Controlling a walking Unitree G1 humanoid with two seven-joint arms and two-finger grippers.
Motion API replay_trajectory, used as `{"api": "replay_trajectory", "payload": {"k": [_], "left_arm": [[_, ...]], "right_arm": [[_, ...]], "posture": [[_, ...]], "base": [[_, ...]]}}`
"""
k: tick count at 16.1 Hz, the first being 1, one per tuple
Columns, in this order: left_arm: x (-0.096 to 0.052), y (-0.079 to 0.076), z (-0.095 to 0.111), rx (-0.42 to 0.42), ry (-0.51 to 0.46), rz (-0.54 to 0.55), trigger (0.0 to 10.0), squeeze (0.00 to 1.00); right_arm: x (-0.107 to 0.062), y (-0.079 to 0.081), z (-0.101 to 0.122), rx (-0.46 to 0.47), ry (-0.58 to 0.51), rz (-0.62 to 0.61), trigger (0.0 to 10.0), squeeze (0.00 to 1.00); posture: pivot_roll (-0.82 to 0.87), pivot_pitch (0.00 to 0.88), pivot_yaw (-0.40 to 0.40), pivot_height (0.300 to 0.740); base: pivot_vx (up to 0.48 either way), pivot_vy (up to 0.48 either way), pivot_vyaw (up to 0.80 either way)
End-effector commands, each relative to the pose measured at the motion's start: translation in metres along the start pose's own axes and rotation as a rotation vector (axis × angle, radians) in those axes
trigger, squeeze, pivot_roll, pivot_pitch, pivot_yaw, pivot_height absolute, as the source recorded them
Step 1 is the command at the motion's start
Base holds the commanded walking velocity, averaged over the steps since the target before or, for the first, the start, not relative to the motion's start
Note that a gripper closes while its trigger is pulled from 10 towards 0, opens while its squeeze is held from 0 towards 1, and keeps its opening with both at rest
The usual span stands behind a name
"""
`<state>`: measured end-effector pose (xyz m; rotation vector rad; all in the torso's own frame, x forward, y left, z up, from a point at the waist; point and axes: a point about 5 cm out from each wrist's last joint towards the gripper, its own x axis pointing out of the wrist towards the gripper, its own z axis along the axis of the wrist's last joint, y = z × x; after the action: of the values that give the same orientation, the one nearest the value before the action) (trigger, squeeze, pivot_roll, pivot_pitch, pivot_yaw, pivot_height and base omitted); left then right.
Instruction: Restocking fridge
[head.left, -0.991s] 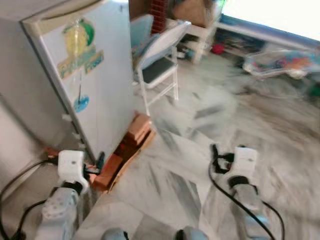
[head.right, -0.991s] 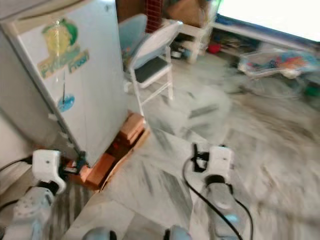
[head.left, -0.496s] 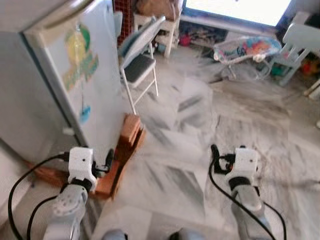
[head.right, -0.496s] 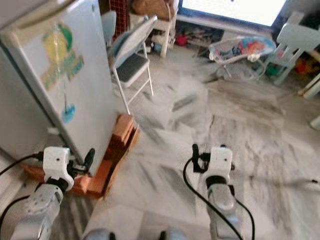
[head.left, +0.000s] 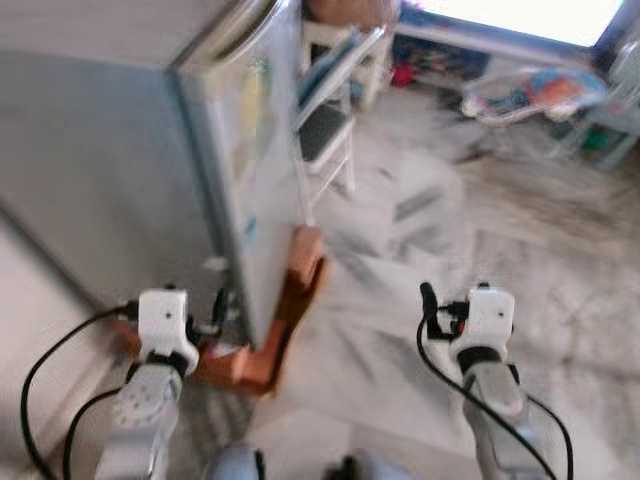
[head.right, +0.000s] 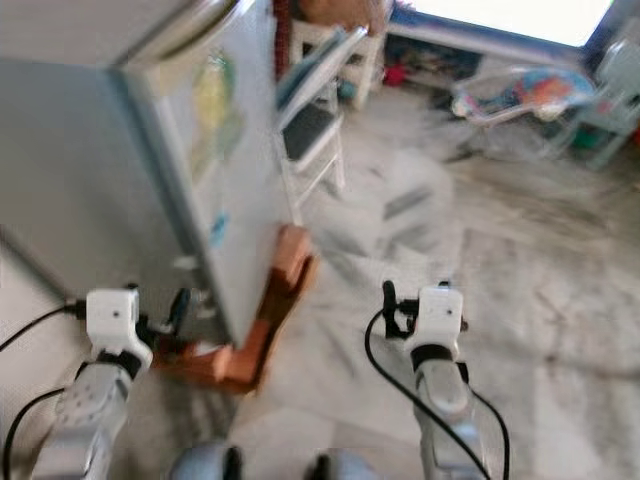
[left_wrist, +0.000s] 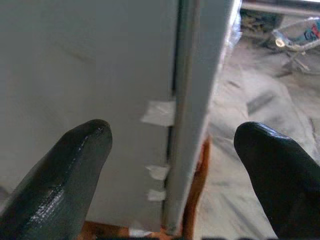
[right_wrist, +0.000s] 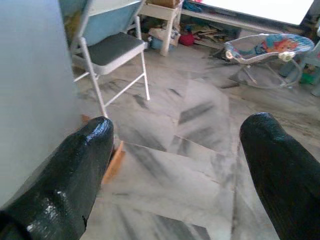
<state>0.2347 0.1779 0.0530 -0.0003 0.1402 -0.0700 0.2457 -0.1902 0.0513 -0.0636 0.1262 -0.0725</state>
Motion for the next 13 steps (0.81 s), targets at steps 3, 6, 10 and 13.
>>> {"api": "replay_trajectory", "payload": {"k": [3,6,10,13], "left_arm": [[0.0,-0.009,0.0,-0.014,-0.014,-0.01,10.0,0.0],[0.002,-0.012,0.002,-0.017,-0.021,-0.048,10.0,0.0],[0.004,-0.014,0.006,-0.016,-0.048,-0.091,10.0,0.0],[0.003,-0.018,0.005,-0.02,-0.049,-0.112,10.0,0.0]], "right_arm": [[-0.004,-0.009,-0.003,-0.012,0.016,-0.025,10.0,0.0],[-0.003,-0.009,-0.002,-0.013,0.013,-0.024,10.0,0.0],[-0.002,-0.006,-0.001,-0.011,0.013,-0.017,10.0,0.0],[-0.002,-0.008,-0.001,-0.009,0.012,-0.022,10.0,0.0]], "posture": [[0.08,0.089,-0.09,0.74],[0.08,0.092,-0.092,0.74],[0.08,0.091,-0.09,0.74],[0.08,0.092,-0.087,0.74]], "base": [[0.0,0.0,0.0],[0.0,0.0,0.0],[0.0,0.0,0.0],[0.167,0.0,0.0]]}}
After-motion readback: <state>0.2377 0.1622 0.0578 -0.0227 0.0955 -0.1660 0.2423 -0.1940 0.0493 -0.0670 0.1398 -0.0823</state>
